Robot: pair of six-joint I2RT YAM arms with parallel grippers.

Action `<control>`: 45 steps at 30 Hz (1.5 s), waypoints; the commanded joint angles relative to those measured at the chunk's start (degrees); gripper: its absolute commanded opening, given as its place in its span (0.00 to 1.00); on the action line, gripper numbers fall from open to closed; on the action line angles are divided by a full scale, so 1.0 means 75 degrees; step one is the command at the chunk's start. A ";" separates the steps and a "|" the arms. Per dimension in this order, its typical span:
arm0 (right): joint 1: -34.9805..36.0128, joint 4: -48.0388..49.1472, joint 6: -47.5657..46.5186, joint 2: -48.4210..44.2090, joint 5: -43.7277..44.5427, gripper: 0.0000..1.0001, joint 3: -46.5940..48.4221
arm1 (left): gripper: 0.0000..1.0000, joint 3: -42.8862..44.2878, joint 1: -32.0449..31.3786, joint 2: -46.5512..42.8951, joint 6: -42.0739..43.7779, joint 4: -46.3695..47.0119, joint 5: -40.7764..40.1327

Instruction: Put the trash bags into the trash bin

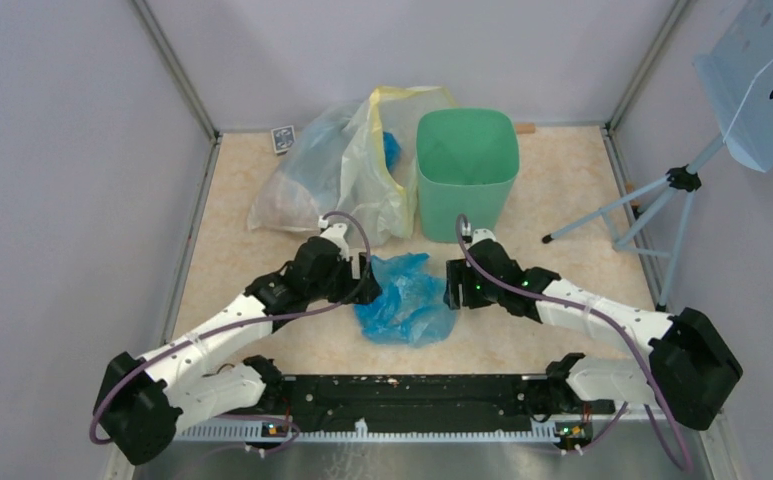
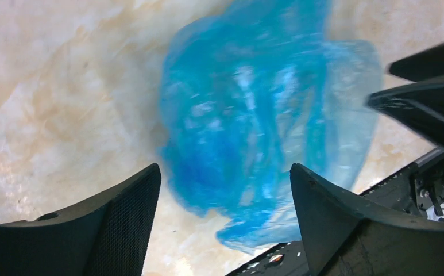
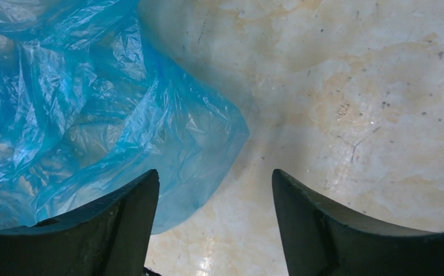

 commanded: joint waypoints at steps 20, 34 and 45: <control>0.0050 0.0988 0.0261 -0.0438 -0.0214 0.00 -0.0412 | 0.82 0.2661 -0.2940 0.3909 -0.0616 -0.1658 -0.4649; -0.0014 -0.0302 0.0597 -0.1348 0.1844 0.00 -0.0399 | 0.21 0.0105 -0.0887 -0.0610 -0.0656 0.0063 -0.2538; -0.0012 0.0180 -0.1018 -0.1848 0.0050 0.20 -0.0027 | 0.02 0.0904 -0.0728 -0.1271 0.0174 0.0064 -0.0979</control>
